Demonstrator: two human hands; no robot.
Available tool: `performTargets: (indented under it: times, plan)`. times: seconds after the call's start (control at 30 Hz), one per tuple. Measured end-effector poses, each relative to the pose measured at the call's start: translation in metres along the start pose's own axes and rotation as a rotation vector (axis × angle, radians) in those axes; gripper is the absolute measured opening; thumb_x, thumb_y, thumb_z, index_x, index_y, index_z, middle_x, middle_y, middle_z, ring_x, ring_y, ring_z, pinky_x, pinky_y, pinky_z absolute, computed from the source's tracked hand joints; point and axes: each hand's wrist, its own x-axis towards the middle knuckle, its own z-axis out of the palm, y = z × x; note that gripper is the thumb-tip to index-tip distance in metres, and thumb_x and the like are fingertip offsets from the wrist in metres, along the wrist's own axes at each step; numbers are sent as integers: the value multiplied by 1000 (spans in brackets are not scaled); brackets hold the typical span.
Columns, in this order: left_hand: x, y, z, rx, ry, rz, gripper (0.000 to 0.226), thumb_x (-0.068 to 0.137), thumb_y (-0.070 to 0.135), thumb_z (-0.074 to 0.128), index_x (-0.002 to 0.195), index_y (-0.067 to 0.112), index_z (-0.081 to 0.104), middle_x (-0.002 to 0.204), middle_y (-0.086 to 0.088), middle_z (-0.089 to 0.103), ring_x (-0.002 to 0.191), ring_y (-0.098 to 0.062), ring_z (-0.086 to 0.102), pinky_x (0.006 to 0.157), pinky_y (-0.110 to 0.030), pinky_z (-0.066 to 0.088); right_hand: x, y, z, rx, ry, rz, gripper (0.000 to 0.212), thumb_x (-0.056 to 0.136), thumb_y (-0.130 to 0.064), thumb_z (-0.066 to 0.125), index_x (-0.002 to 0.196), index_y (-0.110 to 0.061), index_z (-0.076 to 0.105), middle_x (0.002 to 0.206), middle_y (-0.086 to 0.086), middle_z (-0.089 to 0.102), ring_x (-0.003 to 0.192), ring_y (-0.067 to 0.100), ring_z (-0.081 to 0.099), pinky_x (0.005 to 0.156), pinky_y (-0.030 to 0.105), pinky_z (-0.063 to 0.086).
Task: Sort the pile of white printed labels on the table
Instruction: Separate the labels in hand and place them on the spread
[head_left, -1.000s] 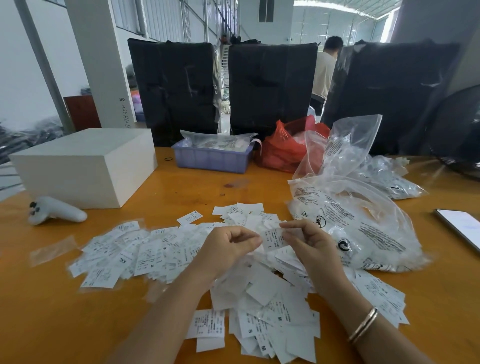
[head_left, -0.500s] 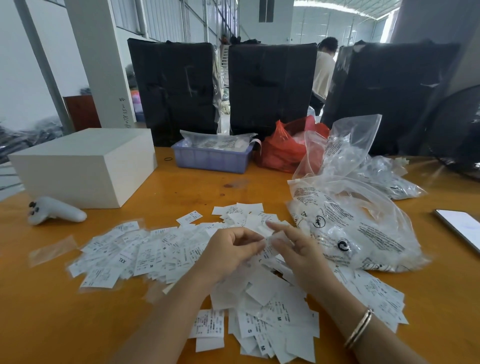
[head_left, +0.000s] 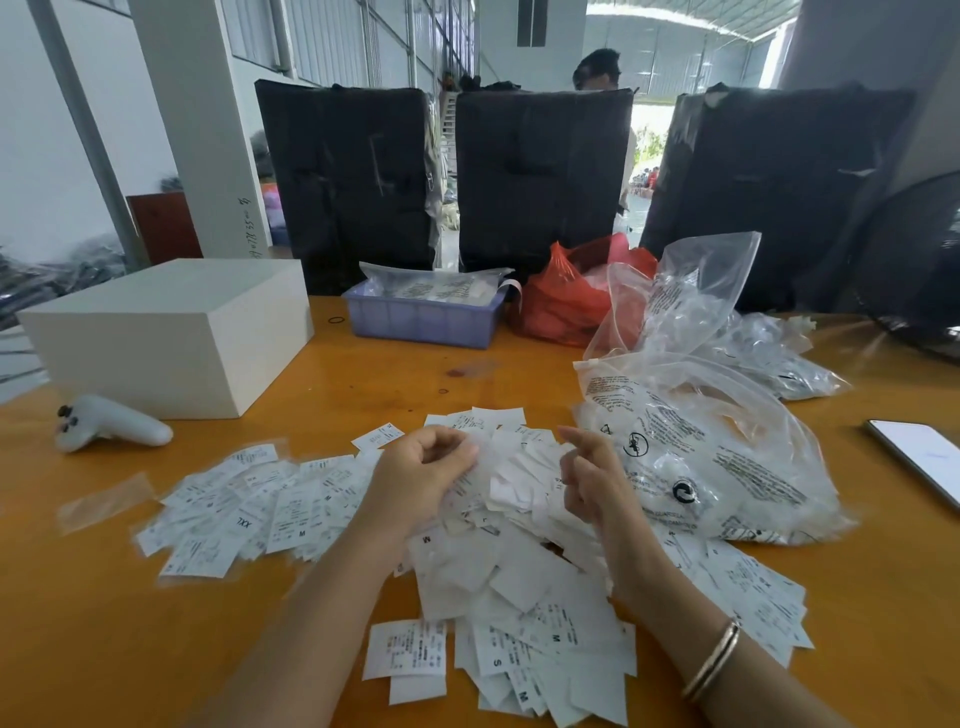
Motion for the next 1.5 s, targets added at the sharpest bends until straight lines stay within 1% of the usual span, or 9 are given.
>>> performTargets:
  times: [0.13,0.33,0.43,0.57,0.7,0.9,1.17,1.3,1.5]
  plan:
    - [11,-10,-26,379,155,1,18,87,17,64,95,32,61,89,12,64,72,-22,67,53,-26,49,-2,2,-5,255,-33,31,60,78,22,17,122,-7,45,82,5,46,61,10,40,62,21,38]
    - [9,-19,-21,1054,263,129,43,86,38,64,128,32,54,135,3,48,121,-20,41,94,-33,38,1,14,-2,148,52,9,53,85,16,46,122,-24,50,80,-10,60,71,3,56,69,17,49]
    - [0,-11,0,627,57,338,30,90,45,58,116,30,62,119,14,57,115,-8,48,90,-20,36,2,17,-2,175,37,-10,52,84,12,56,120,-25,51,74,-13,61,73,8,62,71,18,51]
    - [-20,-6,29,261,-296,155,49,78,71,48,114,41,58,101,27,62,94,13,56,70,-8,43,2,17,-2,134,33,-51,48,82,9,61,118,-21,53,71,-10,60,71,8,63,70,18,52]
    - [-16,-12,36,162,-188,122,3,87,33,66,88,34,69,80,20,70,78,6,63,63,-5,45,2,15,1,66,28,-85,40,85,5,61,114,-22,56,73,-10,62,73,5,62,71,16,50]
    - [-6,-12,24,-149,105,-20,5,88,23,67,88,19,68,80,14,74,78,2,68,63,-11,47,1,16,0,-520,195,-223,26,91,-7,57,92,-32,66,93,-16,62,87,-6,55,80,11,44]
    - [-6,-16,29,-153,107,-55,2,90,19,64,91,21,65,78,8,74,78,-3,69,78,-32,56,5,22,17,-1070,-20,-246,38,94,-41,44,130,-32,52,131,-18,53,122,5,43,97,25,18]
    - [-6,-15,27,-137,150,-23,7,92,20,61,90,25,66,76,10,73,73,1,66,62,-13,48,8,20,22,-1234,-53,-302,33,96,-41,35,113,-27,60,116,-13,63,110,11,54,95,29,25]
    - [-7,-14,26,-134,162,-14,10,92,18,60,90,25,66,74,13,72,72,1,66,69,-19,47,6,19,24,-1270,113,-379,31,93,-25,50,66,-17,64,63,1,68,60,21,63,94,38,43]
